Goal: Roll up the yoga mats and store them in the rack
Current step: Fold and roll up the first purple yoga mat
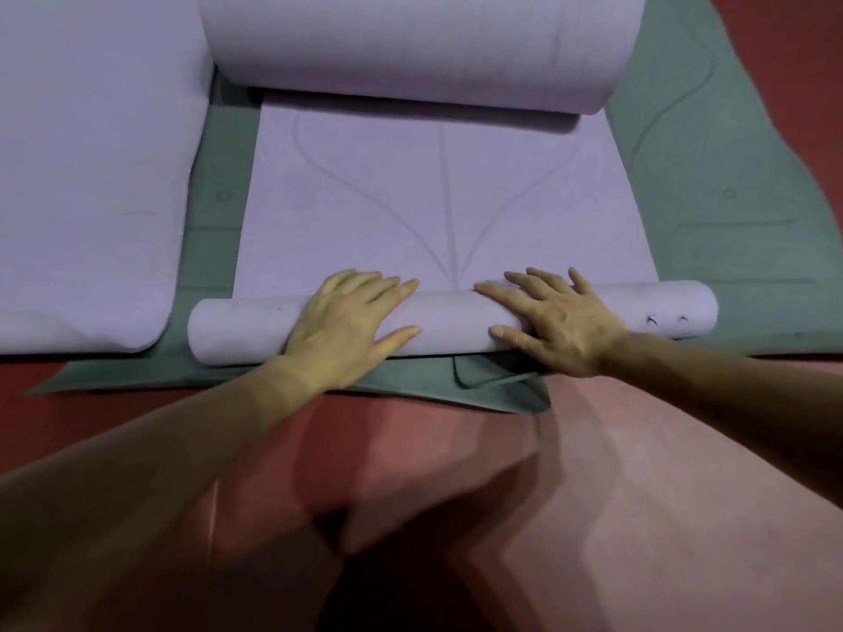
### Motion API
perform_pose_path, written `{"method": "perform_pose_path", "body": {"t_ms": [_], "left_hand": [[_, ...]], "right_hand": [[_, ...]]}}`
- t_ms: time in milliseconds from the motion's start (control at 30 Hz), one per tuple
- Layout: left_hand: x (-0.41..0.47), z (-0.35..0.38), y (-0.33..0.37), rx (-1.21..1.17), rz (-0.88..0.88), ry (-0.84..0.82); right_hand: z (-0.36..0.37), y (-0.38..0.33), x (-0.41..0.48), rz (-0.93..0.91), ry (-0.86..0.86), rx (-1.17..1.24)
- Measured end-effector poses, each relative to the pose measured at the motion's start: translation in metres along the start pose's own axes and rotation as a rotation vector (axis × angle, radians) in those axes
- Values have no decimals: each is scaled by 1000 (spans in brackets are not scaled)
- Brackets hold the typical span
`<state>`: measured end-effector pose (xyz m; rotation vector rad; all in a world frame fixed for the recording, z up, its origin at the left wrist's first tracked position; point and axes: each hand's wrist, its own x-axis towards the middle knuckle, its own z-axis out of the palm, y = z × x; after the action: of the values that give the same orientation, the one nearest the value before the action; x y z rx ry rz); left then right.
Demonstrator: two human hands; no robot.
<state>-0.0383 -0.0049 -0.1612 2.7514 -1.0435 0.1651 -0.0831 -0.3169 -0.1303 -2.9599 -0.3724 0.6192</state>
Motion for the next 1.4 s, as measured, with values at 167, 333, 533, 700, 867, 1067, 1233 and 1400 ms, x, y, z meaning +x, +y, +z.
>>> {"method": "perform_pose_path", "body": {"t_ms": [167,333,533,700,867,1067,1233,1400], "left_hand": [[-5,7,2,55,-22,-62],[5,4,-7,17,-39,-77],[17,-1,-10,8,-67,-122],[14,8,-13,72,-17,-68],[30,5,-20,79,-73,-168],[35,3,-22,100,-66,-241],[31,0,-22,117,-55,-171],[10,-4,-8,134,3,-69]], "right_hand": [[-11,7,15,-11,-54,21],[0,4,13,-5,146,55],[14,5,13,-29,226,-81],[1,9,31,12,167,-24],[-9,13,40,18,197,35],[7,10,30,-55,271,-105],[3,6,25,-50,342,-107],[16,-2,2,-55,415,-112]]}}
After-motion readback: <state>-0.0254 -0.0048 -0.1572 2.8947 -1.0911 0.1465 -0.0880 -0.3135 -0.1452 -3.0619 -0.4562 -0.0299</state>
